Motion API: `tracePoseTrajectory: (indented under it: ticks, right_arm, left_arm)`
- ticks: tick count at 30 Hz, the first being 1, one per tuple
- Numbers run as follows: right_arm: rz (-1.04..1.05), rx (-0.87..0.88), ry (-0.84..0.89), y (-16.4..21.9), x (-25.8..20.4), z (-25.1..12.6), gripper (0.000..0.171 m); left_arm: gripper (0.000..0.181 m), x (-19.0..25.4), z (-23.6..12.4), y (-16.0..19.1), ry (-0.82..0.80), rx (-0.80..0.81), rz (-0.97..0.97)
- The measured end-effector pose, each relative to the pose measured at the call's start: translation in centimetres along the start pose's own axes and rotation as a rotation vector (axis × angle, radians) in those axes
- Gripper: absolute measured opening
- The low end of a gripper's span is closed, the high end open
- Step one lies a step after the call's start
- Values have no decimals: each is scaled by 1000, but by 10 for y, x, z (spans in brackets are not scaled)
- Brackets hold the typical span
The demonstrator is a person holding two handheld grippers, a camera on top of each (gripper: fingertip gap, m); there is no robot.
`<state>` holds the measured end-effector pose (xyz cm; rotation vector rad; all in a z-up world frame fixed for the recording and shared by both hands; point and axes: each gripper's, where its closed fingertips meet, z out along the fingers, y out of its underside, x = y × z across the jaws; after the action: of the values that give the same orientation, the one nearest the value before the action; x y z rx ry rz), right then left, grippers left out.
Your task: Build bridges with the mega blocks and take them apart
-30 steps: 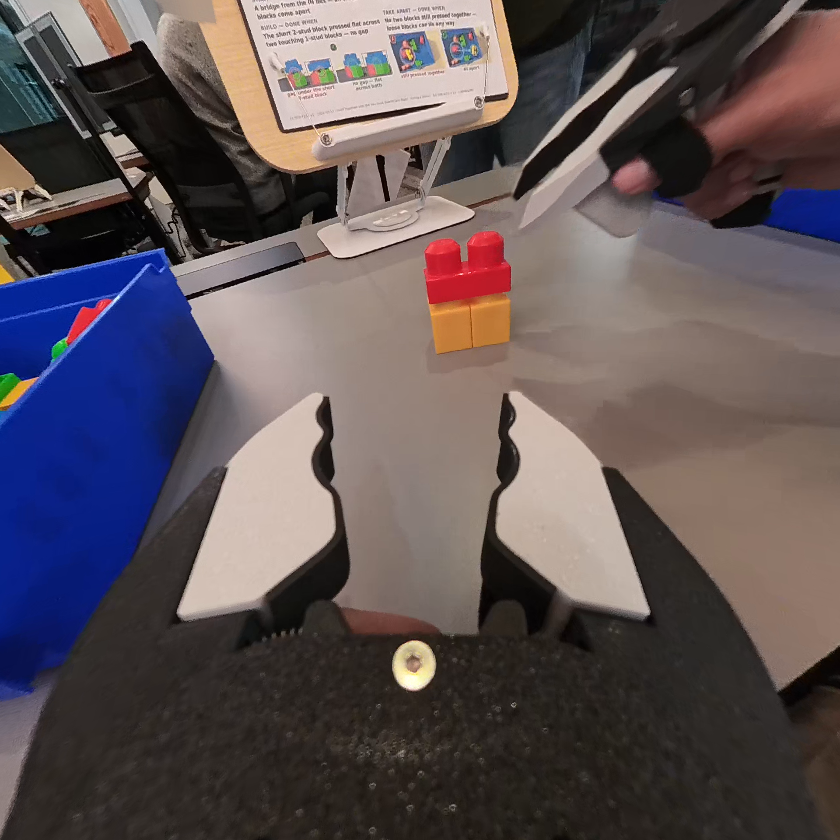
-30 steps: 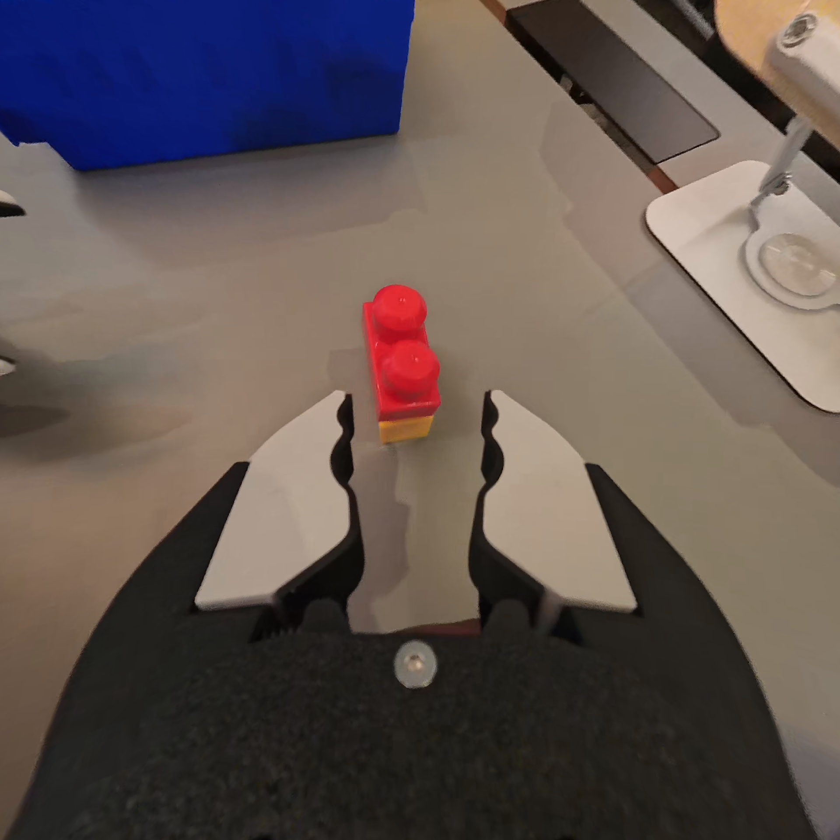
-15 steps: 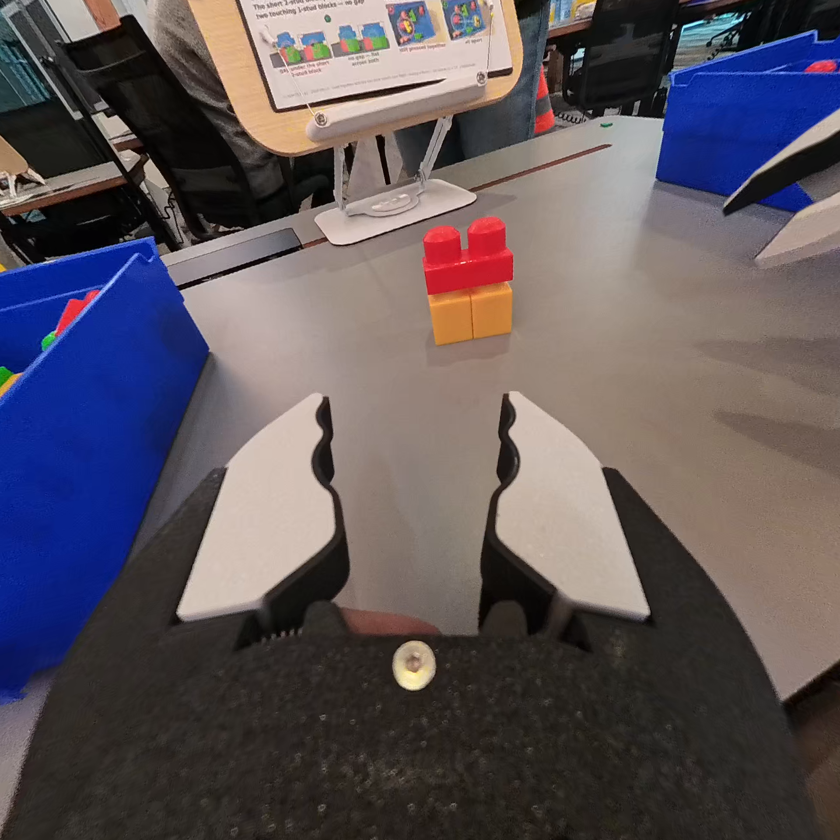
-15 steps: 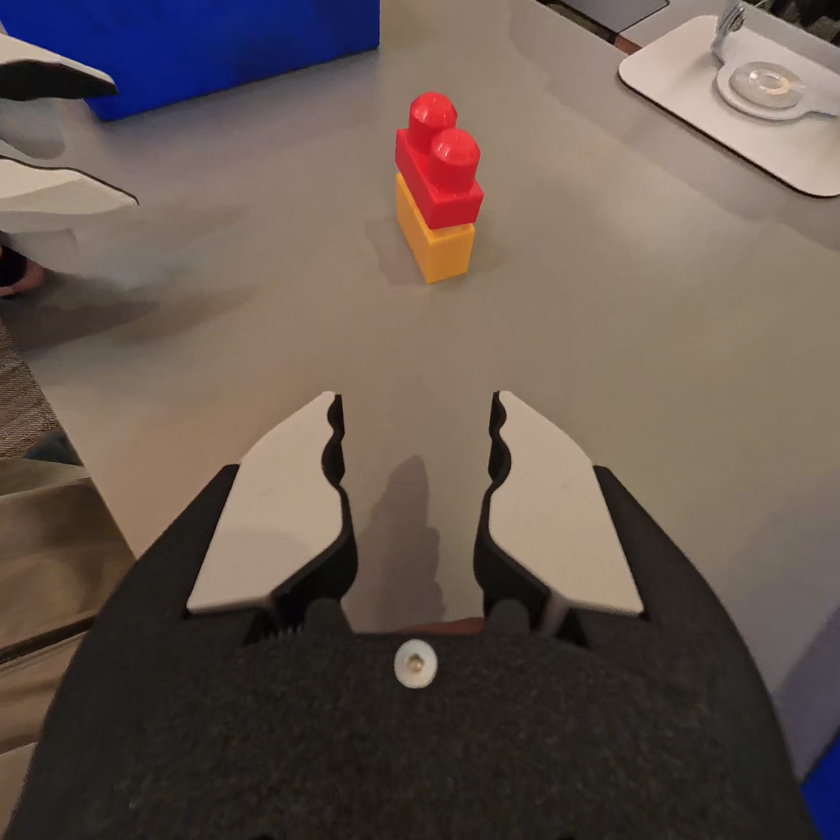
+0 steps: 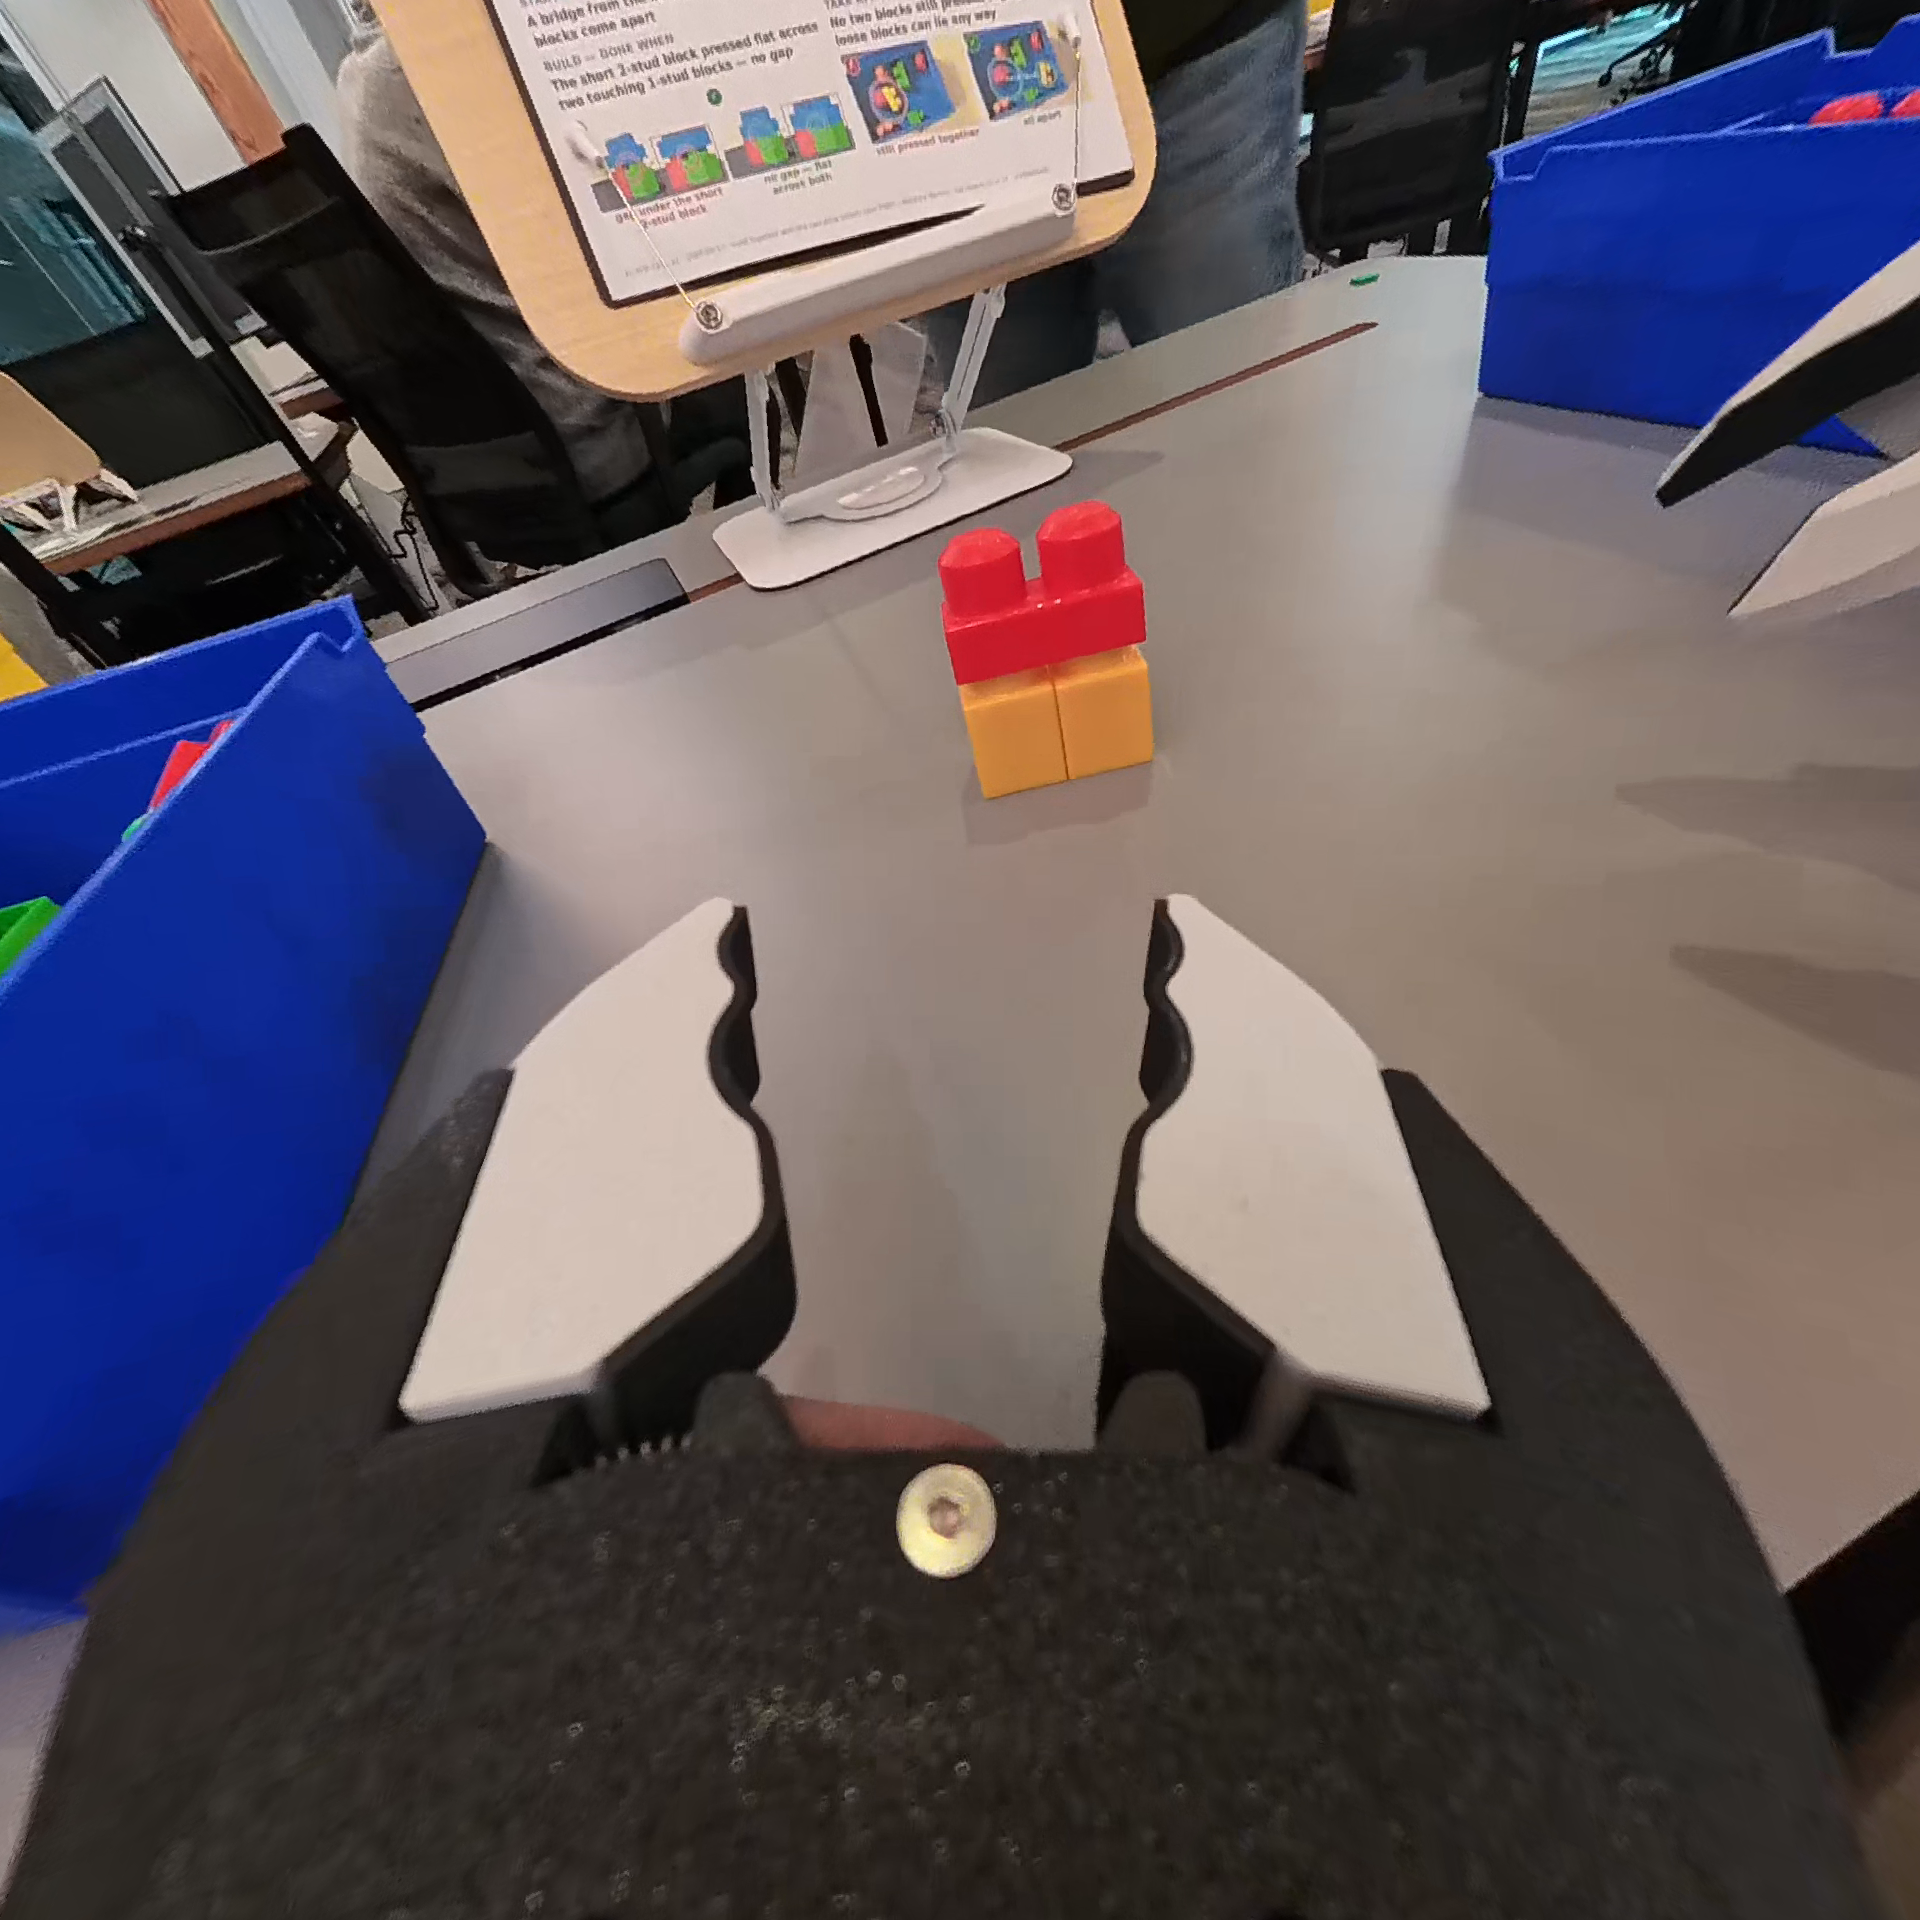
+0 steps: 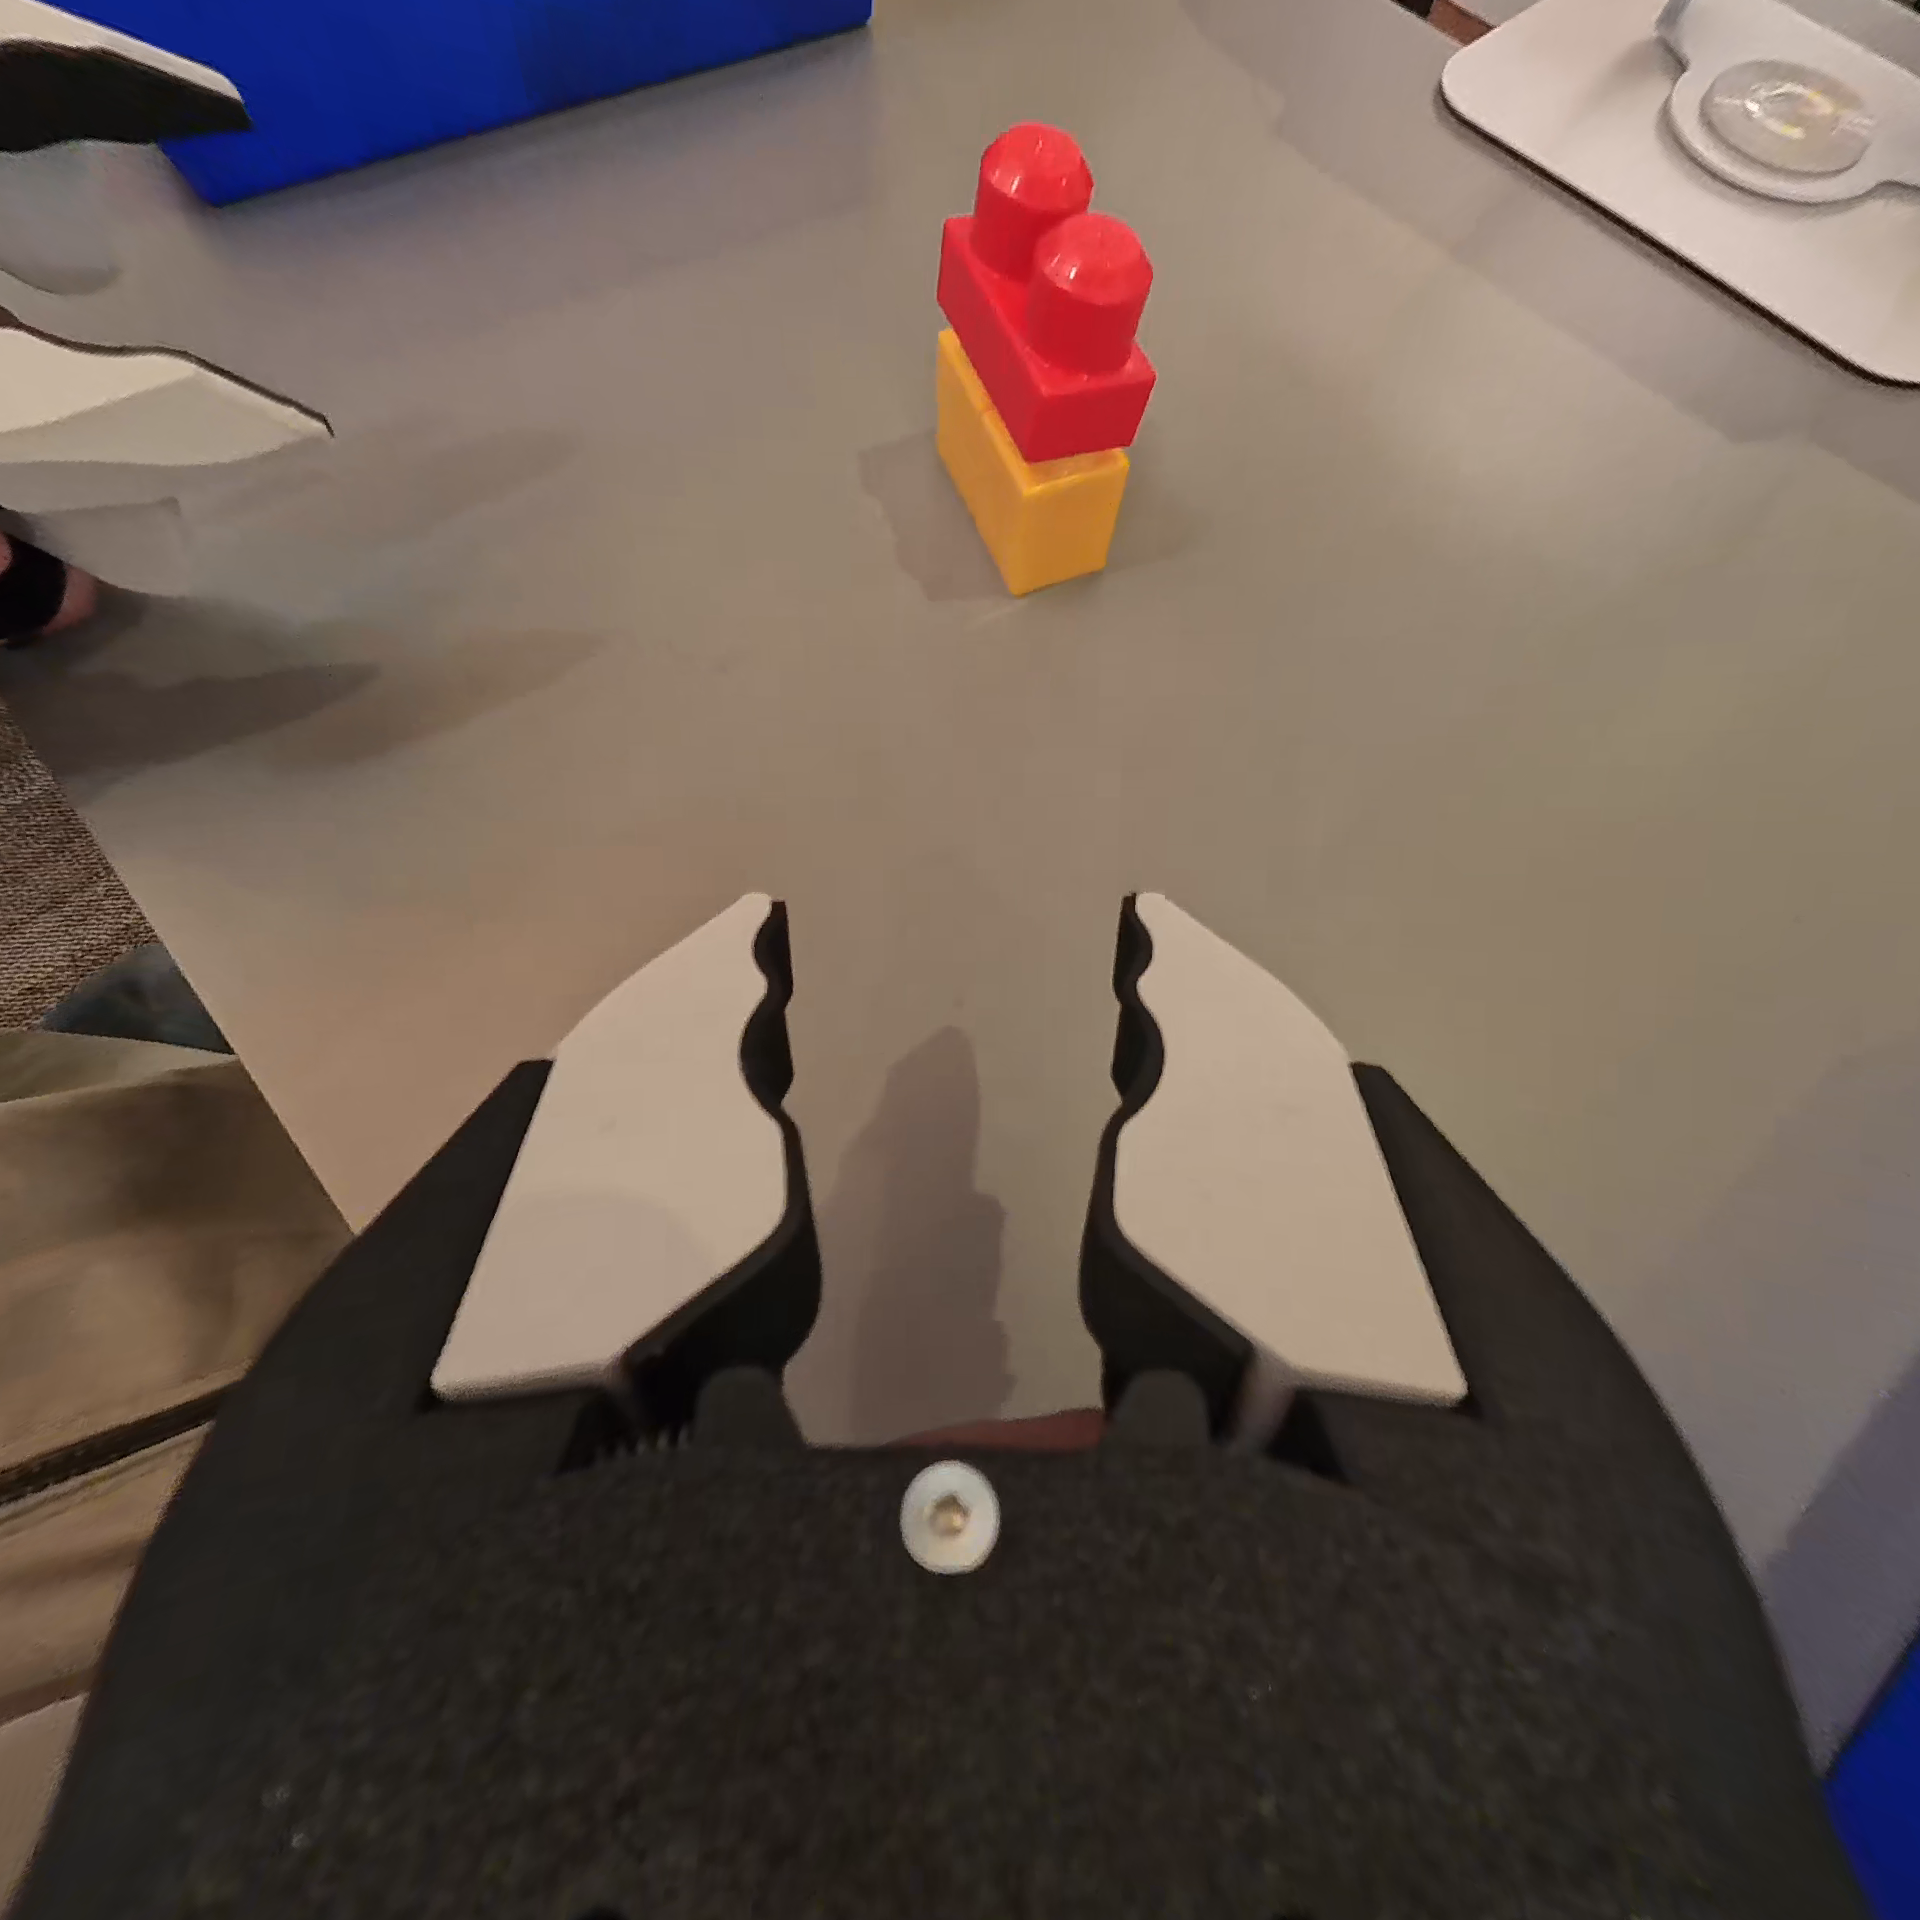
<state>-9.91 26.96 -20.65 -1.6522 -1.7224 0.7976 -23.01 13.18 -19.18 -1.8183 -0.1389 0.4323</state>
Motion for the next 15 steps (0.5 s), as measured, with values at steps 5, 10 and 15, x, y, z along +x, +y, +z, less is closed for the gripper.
tracePoseTrajectory:
  ticks: [5, 10, 15]
  right_arm:
    - [-19, 9, 26, -6, 3, -8, 58]
    - [1, 21, 19, -6, 2, -8, 56]
    - [13, 19, 18, 0, 4, -6, 55]
  left_arm:
    - [73, -2, -3, -3, 14, 28, -30]
    - [73, -4, -5, -5, 24, 42, -63]
    - [74, -4, -3, -3, 10, 26, -46]
